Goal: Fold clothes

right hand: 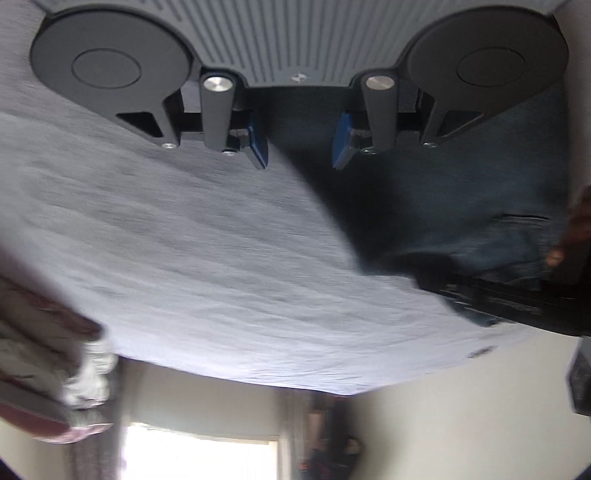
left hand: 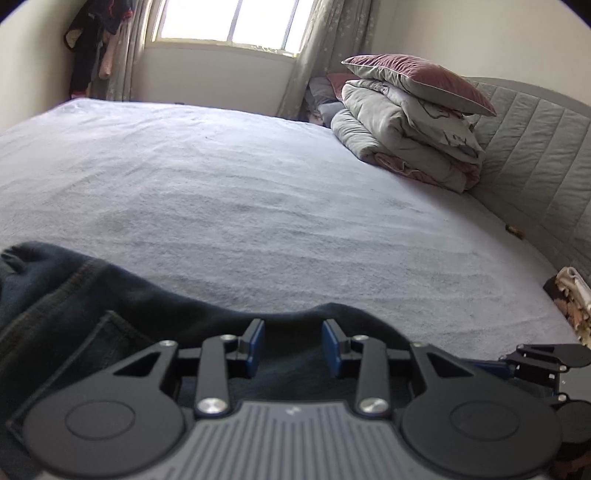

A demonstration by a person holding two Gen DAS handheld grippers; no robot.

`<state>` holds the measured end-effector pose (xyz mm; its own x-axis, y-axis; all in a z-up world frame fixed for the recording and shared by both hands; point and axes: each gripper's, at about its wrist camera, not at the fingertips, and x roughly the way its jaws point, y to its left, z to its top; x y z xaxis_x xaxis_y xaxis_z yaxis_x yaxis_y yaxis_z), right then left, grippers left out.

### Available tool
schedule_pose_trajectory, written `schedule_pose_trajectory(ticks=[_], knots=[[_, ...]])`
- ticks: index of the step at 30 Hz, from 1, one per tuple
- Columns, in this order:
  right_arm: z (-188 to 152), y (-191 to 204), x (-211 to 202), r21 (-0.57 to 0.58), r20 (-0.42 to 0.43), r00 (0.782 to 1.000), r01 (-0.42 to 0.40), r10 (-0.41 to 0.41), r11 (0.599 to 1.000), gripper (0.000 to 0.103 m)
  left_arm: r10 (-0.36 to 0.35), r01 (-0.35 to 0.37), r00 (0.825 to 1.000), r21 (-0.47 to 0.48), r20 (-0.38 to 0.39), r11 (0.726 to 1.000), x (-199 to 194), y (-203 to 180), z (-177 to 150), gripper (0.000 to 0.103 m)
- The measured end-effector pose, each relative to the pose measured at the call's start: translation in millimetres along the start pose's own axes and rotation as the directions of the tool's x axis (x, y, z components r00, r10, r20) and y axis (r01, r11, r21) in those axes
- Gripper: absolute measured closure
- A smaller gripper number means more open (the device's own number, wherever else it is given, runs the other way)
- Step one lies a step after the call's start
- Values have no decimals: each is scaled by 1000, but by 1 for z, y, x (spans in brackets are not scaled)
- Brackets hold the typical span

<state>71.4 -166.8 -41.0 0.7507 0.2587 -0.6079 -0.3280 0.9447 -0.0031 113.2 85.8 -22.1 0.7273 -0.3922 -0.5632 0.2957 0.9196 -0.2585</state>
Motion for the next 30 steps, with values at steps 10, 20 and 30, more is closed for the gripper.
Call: schedule_pose_trajectory(ticks=[10,20,30], knots=[[-38,-12,-46,-4,32,999,2,-1,1000,61,-93,112,991,224,-95,968,34,-40,-18,68],[-78,-77,-97,25,-28,995,92,-91,995,61,-46,50,999,326,-21,944,34,-41,-32,75],[-129,-110,-164,142,-68,951,309,-302,940,50,-29,36,999,292,-28,956,23,-31,-34,68]])
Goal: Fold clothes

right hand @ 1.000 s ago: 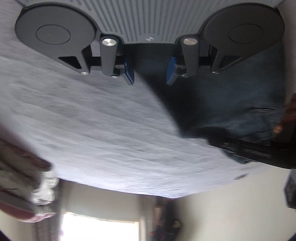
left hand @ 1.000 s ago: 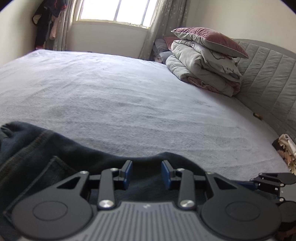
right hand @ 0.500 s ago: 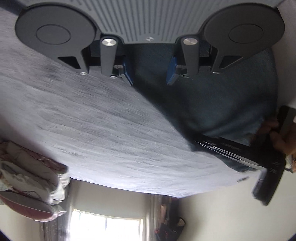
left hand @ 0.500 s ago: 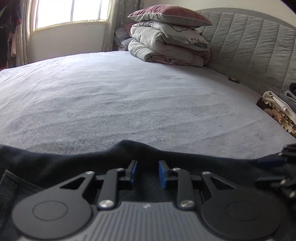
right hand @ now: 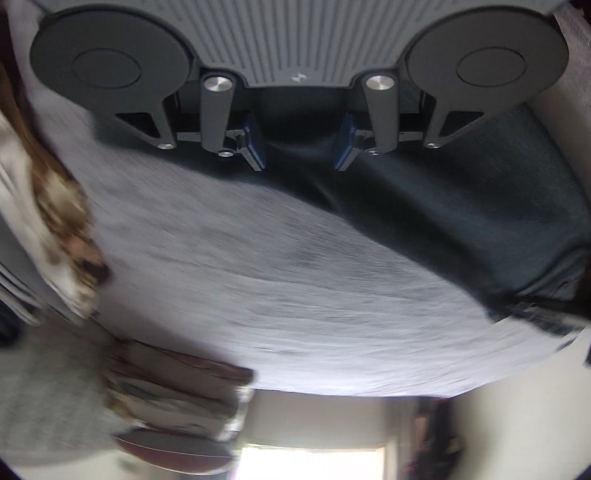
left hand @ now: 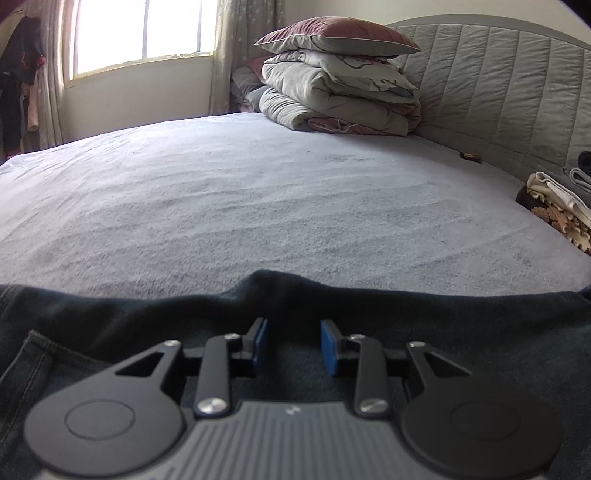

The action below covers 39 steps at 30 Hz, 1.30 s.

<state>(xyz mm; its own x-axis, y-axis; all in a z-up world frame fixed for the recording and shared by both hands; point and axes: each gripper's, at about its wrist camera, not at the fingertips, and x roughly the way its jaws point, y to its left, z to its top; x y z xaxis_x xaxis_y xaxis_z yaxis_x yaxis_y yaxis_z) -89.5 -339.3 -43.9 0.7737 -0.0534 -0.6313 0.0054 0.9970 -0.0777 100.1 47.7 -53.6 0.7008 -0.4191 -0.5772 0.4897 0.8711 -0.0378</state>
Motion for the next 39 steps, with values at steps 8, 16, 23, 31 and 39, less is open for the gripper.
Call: schedule_pose_trajectory(ticks=[8,16,23,31,39], knots=[[-28,-33,-36,184,18,978,200,-207,962,40,-39,40,999,-45,30,998,-19,-24,0,58],[-8,30,-9,160,105,992,60,-77,985,40,-288,287,957,24,29,958,-33,-100,-18,56],[-23,53,10,117,118,992,36,-50,992,39,-335,331,942,140,3,933,-36,-123,-50,52],[-53,1,-30,308,87,968,200,-236,930,41,-349,356,935,196,-70,914,-46,-109,-43,52],[-76,-32,-101,670,159,962,59,-221,740,40,-386,387,921,22,-43,922,-57,-92,-41,51]])
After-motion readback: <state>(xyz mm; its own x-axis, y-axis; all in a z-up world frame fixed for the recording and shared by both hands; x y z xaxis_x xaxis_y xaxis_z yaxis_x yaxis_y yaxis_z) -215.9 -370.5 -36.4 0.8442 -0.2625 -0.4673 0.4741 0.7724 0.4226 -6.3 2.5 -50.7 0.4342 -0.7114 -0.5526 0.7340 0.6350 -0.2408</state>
